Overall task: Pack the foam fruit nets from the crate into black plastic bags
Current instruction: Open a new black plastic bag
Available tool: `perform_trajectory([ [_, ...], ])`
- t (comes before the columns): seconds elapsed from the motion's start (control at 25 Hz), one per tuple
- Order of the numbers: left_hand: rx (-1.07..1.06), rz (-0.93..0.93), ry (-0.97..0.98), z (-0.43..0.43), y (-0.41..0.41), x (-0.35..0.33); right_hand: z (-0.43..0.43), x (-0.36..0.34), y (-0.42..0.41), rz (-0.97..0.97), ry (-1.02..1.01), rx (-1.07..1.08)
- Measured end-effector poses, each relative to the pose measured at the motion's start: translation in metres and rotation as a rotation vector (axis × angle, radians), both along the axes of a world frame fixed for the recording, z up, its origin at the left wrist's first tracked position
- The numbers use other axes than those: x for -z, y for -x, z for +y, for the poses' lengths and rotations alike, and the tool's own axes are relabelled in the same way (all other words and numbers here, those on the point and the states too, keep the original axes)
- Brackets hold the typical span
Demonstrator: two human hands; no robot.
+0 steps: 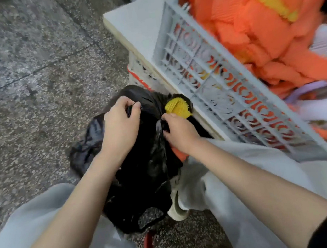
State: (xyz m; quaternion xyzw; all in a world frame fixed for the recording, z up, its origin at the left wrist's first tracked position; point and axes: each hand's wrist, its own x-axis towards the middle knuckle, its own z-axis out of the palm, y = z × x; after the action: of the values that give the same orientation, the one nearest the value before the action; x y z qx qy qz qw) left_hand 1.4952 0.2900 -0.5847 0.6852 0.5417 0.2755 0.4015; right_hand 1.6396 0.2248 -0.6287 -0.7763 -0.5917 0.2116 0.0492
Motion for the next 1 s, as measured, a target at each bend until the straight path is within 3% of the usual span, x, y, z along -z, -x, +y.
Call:
perform_trajectory([
  [0.16, 0.157, -0.109, -0.123, -0.027, -0.042, -0.071, -0.03, -0.076, -0.02, 0.227, -0.194, 0.129],
  [0.28, 0.252, -0.19, -0.236, -0.057, -0.065, -0.128, -0.059, -0.135, -0.027, 0.28, -0.353, 0.15],
  [0.8, 0.584, -0.404, -0.499, -0.214, -0.125, -0.318, -0.23, -0.337, -0.052, 0.036, -0.693, 0.379],
  [1.0, 0.833, -0.543, -0.378, -0.282, -0.171, -0.376, -0.335, -0.393, -0.086, 0.024, -0.781, 0.508],
])
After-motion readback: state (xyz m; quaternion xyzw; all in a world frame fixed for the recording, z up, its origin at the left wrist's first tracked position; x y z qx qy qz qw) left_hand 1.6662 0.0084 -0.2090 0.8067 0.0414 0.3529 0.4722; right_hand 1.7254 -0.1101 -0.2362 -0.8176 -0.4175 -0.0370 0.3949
